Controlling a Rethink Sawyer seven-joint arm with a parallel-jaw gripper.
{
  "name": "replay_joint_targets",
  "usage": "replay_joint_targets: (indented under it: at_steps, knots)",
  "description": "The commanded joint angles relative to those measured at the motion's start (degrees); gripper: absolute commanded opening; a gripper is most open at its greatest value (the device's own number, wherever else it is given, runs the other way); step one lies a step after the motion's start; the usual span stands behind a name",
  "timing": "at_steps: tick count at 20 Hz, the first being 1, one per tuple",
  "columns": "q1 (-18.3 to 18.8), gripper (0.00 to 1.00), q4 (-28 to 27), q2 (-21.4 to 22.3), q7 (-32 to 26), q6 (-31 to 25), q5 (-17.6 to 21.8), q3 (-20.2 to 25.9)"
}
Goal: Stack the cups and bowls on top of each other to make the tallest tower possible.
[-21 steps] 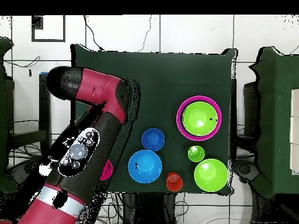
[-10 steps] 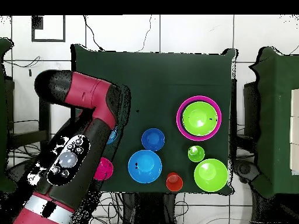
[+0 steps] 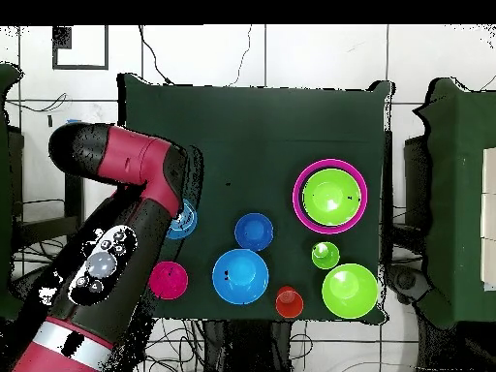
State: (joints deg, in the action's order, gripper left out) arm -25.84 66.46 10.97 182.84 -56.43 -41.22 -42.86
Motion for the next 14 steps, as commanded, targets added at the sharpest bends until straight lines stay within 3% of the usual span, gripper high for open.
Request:
replay_joint_targets:
  at_steps: [1, 9, 14]
  knots:
    - [-0.04, 1.0, 3.78, -6.34, 11.14, 5.9, 0.6, 7.16]
    - [1.85, 1.0, 5.9, -5.06, -0.01, 9.07, 4.24, 8.45]
    - [2.05, 1.0, 6.19, -4.71, -1.49, 10.42, 5.09, 8.92]
